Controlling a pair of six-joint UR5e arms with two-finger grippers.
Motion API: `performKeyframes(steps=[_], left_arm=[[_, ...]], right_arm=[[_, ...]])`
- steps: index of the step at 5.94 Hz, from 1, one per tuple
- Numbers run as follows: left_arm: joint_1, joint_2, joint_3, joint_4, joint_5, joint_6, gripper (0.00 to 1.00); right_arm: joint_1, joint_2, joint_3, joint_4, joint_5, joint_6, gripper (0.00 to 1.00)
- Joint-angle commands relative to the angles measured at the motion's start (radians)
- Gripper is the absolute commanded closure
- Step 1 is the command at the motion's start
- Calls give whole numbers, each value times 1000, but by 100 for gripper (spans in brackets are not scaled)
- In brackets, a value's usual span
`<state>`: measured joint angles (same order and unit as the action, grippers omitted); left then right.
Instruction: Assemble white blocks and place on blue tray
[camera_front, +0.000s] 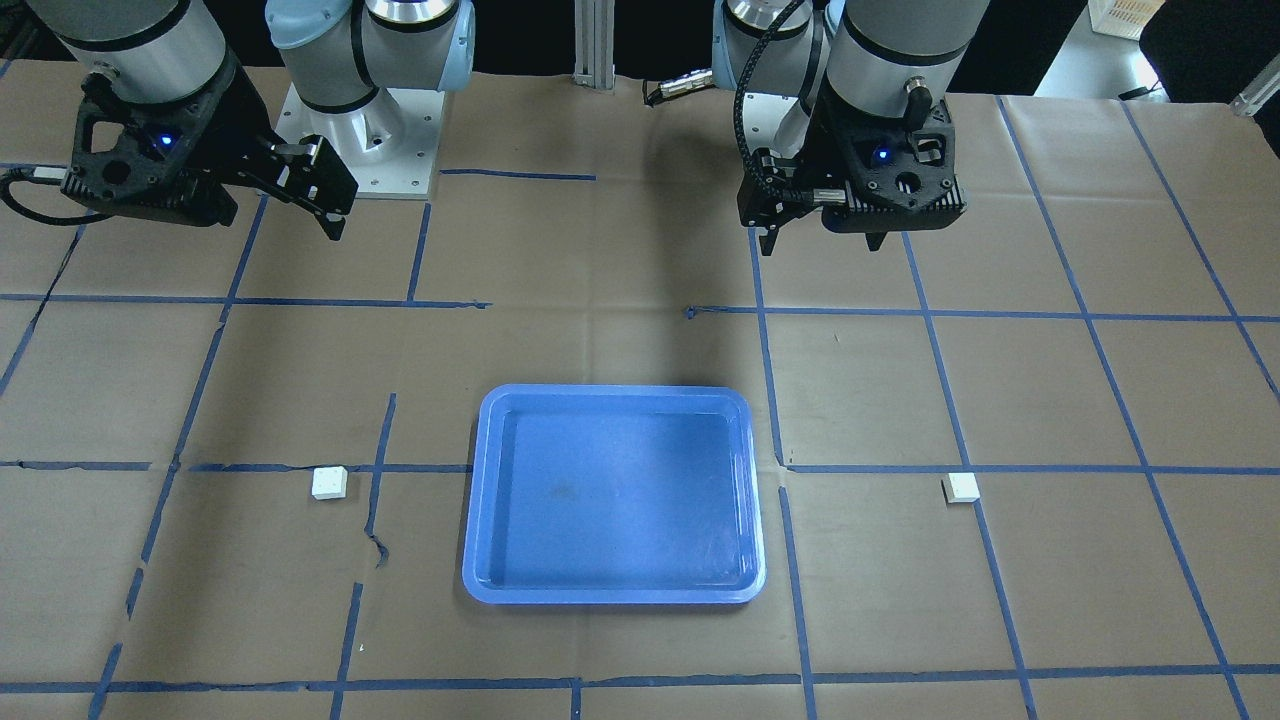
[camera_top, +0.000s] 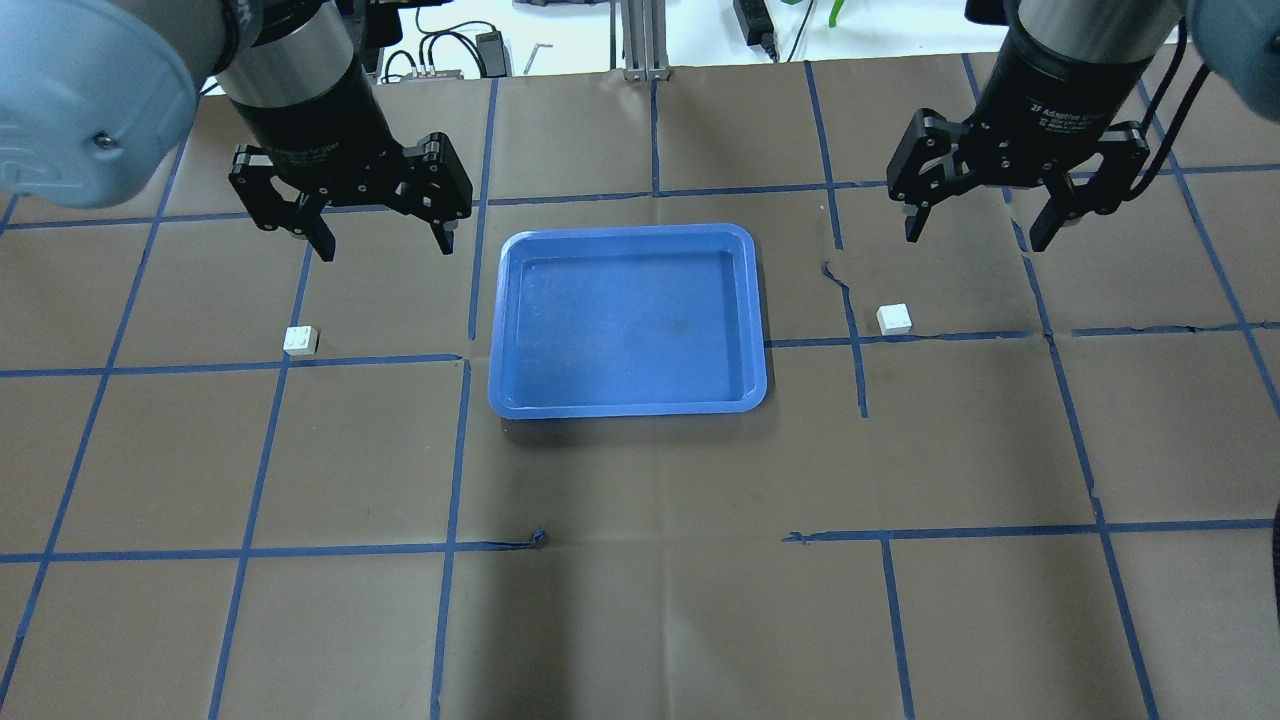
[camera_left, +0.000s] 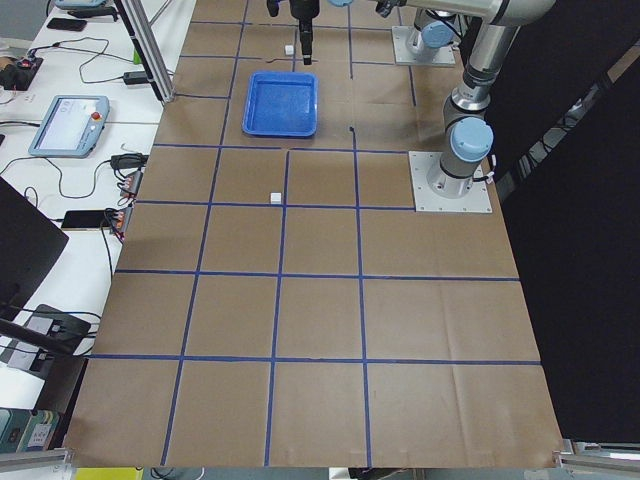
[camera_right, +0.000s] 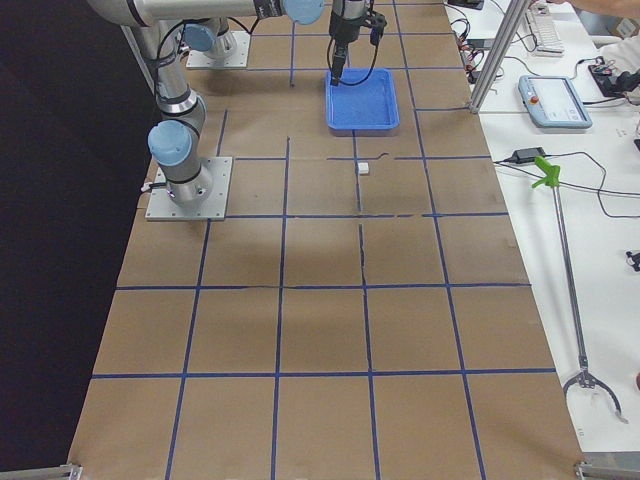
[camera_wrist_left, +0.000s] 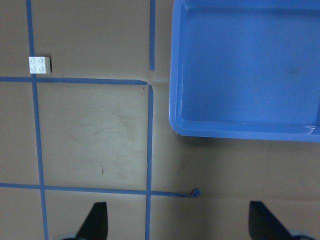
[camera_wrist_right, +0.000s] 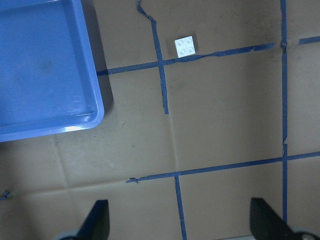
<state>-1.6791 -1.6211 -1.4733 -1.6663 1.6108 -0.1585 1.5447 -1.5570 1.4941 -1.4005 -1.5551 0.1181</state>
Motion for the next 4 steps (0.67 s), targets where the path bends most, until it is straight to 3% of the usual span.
performKeyframes(steps=[1, 4], left_arm=[[1, -6, -1, 8, -2, 0, 0], [72, -38, -33, 91, 0, 49, 0]], right_arm=[[0, 0, 0, 0, -2, 0, 0], [-5, 14, 0, -3, -8, -8, 0]])
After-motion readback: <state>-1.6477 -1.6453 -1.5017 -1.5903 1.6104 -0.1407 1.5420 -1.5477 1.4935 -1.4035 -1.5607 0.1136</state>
